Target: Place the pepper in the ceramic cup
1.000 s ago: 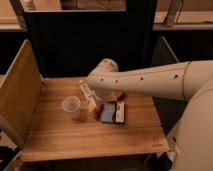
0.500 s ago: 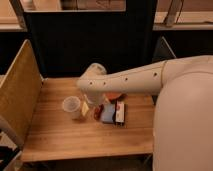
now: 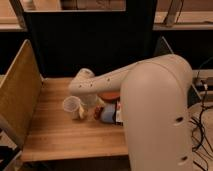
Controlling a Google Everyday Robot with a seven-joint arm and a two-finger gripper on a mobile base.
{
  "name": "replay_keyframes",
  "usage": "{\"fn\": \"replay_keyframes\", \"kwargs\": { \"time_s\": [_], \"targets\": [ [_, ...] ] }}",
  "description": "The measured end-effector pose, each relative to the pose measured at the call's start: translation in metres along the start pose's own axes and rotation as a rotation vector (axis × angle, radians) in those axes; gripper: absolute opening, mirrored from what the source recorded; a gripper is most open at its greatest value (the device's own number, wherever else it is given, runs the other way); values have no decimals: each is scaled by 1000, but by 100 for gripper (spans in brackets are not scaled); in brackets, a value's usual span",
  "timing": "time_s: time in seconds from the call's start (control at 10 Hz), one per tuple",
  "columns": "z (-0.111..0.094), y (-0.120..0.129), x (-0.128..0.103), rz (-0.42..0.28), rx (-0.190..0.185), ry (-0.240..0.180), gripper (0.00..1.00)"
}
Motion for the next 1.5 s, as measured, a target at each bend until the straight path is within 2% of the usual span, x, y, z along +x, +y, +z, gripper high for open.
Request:
{"fn": "replay_keyframes", "kwargs": {
  "time_s": [0.2, 0.6, 0.9, 1.1, 1.2, 1.3, 1.5],
  "targets": [
    [7, 13, -9, 5, -18, 15, 80],
    [9, 10, -10, 10, -19, 14, 80],
    [36, -16, -6, 41, -47, 30, 80],
    [54, -39, 1, 81, -65, 57, 80],
    [57, -43, 2, 86, -65, 64, 80],
    [52, -42, -1, 80, -60, 57, 80],
    [21, -36, -12, 47, -12, -3, 80]
  ]
}}
